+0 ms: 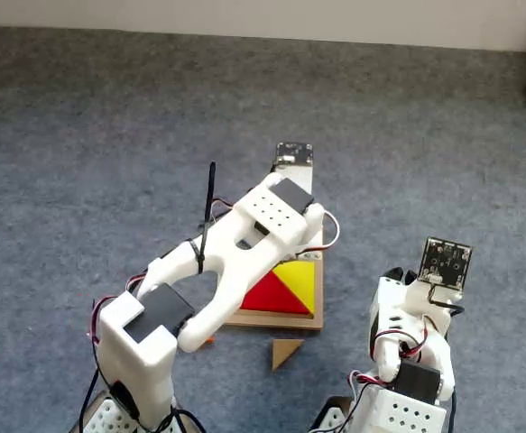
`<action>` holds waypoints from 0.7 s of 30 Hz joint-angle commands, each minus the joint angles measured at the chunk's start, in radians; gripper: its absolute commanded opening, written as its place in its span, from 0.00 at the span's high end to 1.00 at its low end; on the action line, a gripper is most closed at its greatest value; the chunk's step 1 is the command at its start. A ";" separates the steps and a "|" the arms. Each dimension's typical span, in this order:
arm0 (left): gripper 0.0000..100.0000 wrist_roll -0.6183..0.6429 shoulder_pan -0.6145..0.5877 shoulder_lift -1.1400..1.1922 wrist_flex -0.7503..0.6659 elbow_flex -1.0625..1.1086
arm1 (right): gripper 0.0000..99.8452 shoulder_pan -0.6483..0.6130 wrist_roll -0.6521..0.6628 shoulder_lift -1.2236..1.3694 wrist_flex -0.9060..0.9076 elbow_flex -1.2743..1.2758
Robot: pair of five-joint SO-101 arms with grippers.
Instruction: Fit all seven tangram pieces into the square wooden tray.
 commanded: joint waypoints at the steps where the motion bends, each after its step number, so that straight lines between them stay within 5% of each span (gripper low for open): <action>1: 0.99 0.008 0.007 -0.088 0.057 -0.018 | 0.95 0.005 -0.009 -0.007 -0.007 0.104; 9: 0.99 0.003 -0.022 -0.163 0.195 -0.010 | 0.95 0.005 -0.008 -0.007 -0.005 0.104; 21: 0.99 0.002 -0.085 0.042 0.084 -0.012 | 0.95 0.005 -0.008 -0.007 -0.005 0.104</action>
